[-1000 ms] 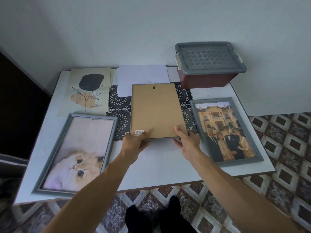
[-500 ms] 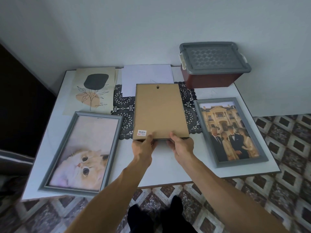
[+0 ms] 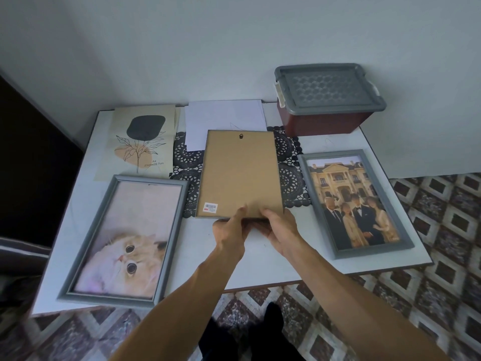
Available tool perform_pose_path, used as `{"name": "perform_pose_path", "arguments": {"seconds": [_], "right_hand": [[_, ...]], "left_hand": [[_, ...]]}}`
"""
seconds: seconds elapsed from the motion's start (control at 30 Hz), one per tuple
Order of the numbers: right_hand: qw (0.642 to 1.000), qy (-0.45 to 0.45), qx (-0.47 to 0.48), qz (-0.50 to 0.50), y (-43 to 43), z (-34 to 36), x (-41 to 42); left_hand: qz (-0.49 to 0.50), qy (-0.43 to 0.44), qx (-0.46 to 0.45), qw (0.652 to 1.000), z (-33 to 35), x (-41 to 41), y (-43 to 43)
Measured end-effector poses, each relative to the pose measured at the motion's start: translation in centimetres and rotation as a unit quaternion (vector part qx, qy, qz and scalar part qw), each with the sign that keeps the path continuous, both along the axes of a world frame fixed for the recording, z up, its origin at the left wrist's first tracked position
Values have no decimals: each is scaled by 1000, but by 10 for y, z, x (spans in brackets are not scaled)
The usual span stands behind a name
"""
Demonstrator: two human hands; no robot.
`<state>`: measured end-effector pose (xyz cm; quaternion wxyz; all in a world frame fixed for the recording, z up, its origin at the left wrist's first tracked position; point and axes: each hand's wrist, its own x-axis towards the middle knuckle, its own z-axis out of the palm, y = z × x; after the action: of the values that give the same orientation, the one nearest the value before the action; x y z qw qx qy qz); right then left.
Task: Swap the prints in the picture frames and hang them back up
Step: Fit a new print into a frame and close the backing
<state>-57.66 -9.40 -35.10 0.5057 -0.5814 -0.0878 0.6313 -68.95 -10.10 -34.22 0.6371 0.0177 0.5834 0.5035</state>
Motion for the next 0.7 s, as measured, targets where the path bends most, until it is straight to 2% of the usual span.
{"name": "perform_pose_path", "arguments": {"seconds": [0.2, 0.3, 0.47, 0.6, 0.7], "right_hand": [[995, -58, 20, 81, -2, -12, 6], [993, -93, 19, 71, 0, -20, 1], [993, -103, 20, 61, -1, -24, -5], [989, -129, 19, 75, 0, -25, -2], [990, -100, 28, 92, 1, -17, 4]], "left_hand": [[-21, 46, -8, 999, -11, 5, 2], [-35, 98, -9, 995, -19, 10, 6], [-53, 152, -36, 986, -23, 13, 7], [-62, 141, -39, 987, -21, 15, 10], [-76, 95, 4, 993, -18, 12, 9]]}}
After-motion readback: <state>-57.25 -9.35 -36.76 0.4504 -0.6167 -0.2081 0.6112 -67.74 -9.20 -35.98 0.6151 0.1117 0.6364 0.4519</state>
